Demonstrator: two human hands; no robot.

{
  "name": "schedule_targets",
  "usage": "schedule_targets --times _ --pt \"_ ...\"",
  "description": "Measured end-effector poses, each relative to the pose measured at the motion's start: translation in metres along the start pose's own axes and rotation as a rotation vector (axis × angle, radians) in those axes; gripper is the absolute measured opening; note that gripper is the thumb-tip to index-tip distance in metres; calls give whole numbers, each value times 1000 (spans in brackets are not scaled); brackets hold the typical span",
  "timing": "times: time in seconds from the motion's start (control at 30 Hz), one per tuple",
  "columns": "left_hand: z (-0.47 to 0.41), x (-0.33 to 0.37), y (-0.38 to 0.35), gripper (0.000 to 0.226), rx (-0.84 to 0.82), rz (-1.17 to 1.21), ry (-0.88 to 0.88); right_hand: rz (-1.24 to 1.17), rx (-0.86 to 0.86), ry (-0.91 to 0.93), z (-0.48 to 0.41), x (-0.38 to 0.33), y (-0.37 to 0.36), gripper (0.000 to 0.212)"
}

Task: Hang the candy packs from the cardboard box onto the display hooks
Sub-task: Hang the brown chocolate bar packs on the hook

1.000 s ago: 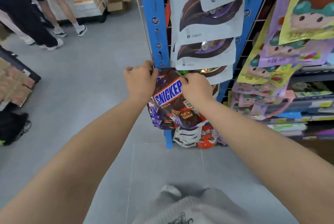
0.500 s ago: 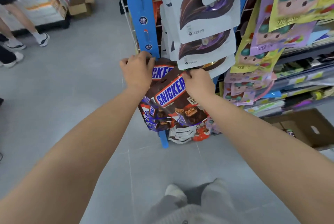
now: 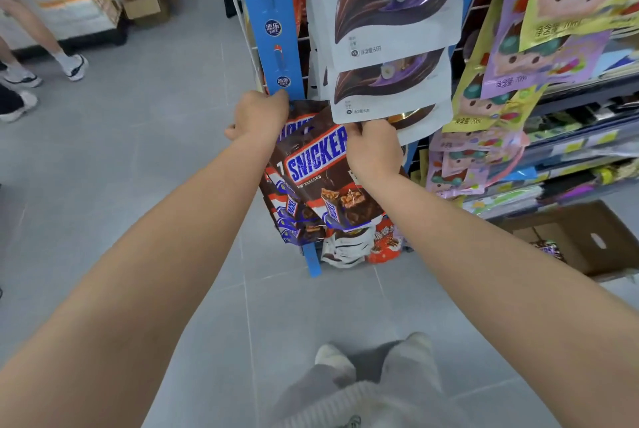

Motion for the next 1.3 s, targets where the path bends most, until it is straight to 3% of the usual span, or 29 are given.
schedule_targets --times 0.27,0.4,0.57,0.73,0.8,0.97,1.13,1.3 --pt "0 -12 1 36 58 -20 -135 32 -12 13 -2 -2 -8 32" --pt "0 -37 -1 19 21 -58 -440 107 -44 36 -2 -3 -14 29" --pt "2 -58 -6 27 33 -422 -723 148 -178 -60 2 0 -22 31" --pt "4 -60 -5 31 93 -225 -679 86 -285 -86 5 1 -21 31" --pt "5 -58 -1 32 114 -248 -707 71 -304 -67 9 2 -18 28" --pt "5 -60 -1 42 -171 -365 -561 25 -313 -30 24 3 -14 29" --pt "13 -58 17 39 -199 -86 -527 -1 -204 42 34 -6 -9 32" --pt "18 -48 32 27 -304 -26 -616 -151 -89 10 31 -25 -1 30"
Point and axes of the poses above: each hand's wrist, its own z-axis away from the middle knuckle, its own y-axis out of the back of the hand, x = y × z, the point moved 1 cm from there along -z, towards the middle knuckle
